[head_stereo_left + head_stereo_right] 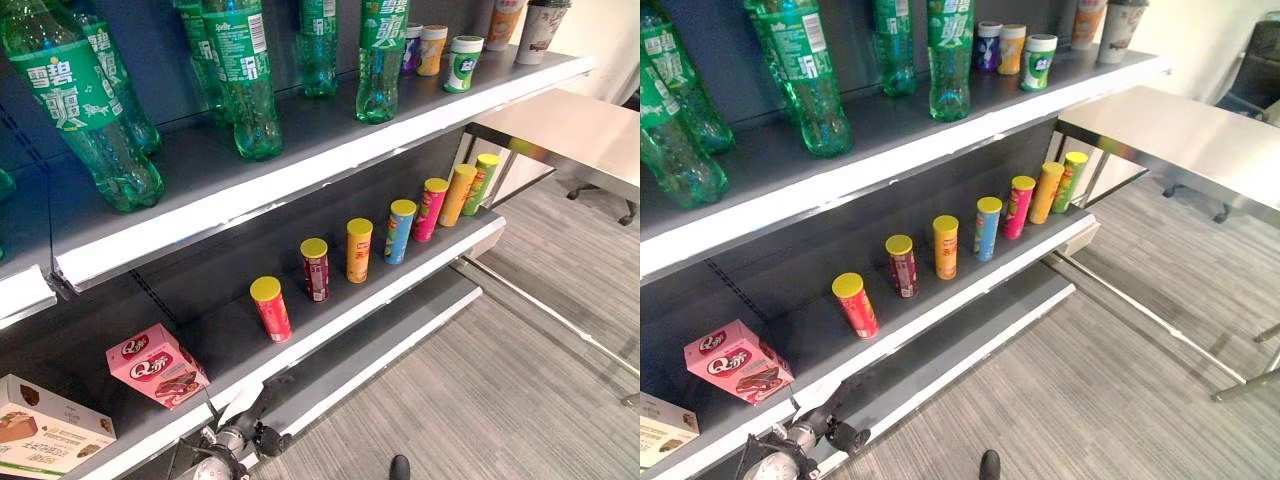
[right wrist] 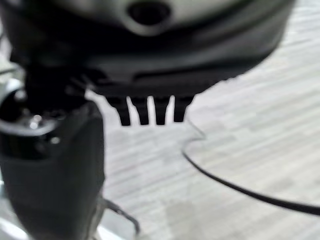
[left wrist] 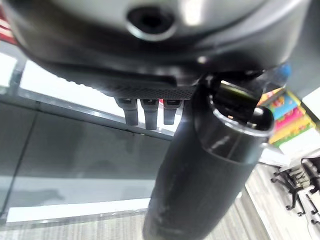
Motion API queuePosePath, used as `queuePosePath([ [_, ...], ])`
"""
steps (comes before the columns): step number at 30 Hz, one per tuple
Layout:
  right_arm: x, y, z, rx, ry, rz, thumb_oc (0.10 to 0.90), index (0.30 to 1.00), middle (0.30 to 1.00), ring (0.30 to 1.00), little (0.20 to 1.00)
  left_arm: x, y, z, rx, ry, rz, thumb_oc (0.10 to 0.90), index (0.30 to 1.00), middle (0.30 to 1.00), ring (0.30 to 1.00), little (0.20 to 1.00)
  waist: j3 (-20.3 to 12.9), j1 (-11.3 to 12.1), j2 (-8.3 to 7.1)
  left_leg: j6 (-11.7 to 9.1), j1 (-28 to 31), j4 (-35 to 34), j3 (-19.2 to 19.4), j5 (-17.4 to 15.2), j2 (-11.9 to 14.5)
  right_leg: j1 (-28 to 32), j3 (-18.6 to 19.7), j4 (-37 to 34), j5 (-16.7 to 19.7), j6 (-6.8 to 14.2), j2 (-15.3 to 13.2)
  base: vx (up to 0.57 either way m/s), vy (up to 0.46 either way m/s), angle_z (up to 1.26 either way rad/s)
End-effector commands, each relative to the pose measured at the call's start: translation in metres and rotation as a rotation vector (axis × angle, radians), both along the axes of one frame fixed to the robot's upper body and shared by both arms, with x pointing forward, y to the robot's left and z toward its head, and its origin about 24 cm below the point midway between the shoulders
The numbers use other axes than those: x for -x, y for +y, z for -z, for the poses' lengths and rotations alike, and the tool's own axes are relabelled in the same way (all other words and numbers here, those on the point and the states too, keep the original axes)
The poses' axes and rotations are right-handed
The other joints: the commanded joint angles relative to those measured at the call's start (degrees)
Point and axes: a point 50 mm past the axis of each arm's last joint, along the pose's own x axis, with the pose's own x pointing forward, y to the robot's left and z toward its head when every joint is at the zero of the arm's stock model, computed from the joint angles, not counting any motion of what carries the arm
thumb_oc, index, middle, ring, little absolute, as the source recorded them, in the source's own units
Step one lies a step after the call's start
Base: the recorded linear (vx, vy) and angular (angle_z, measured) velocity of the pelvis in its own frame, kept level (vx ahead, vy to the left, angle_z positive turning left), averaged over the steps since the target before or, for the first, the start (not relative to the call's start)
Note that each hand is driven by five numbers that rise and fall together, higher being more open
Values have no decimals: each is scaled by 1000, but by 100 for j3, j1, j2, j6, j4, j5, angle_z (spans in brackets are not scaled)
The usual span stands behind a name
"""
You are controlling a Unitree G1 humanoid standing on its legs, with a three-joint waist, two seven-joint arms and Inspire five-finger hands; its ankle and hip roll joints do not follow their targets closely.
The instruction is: Put the goods on the table back onto the shelves and tidy them up.
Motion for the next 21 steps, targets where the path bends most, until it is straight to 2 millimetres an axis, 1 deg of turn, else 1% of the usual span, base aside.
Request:
queuePosePath([
  [1,-20,0,-3,41,-79,-31,800,900,900,900,900,-53,7,-48,63,-275,-62,800,900,900,900,900,240,88,49,-178,117,49,-746,-409,307,391,18,-51,71,617,-310,6,-48,3],
  [5,-13,4,-3,26,-66,-54,800,900,900,900,900,-59,11,-43,45,-272,-128,800,900,900,900,900,229,9,35,-208,150,49,-685,-384,335,396,40,-50,43,600,-278,30,-44,-2],
  [7,-12,4,-3,28,-72,-56,800,900,900,900,900,-66,8,-40,44,-271,-152,800,900,900,900,900,233,-65,37,-228,151,49,-646,-362,355,377,57,-48,15,586,-260,30,-41,-8],
  [8,-12,4,-3,28,-73,-56,800,900,900,900,900,-66,7,-40,45,-272,-152,800,900,900,900,900,235,-62,38,-229,151,49,-645,-362,356,376,59,-47,15,586,-259,25,-35,-4],
  [13,-12,5,-6,40,-99,-59,800,900,900,900,900,-77,1,-41,48,-287,-168,800,900,900,900,900,235,-207,69,-278,121,49,-587,-313,420,312,151,-61,-61,565,-198,14,-24,-1],
  [17,-12,7,-6,41,-107,-77,800,900,900,900,900,-82,-2,-43,64,-299,-179,800,900,900,900,900,232,-269,90,-323,107,49,-519,-271,501,253,223,-66,-121,544,-118,24,-49,-9],
  [21,-12,5,-8,52,-122,-86,800,900,900,900,900,-82,-4,-39,65,-284,-196,800,900,900,900,900,229,-331,98,-376,133,49,-450,-229,589,236,289,-66,-179,506,-22,42,-58,-19],
])
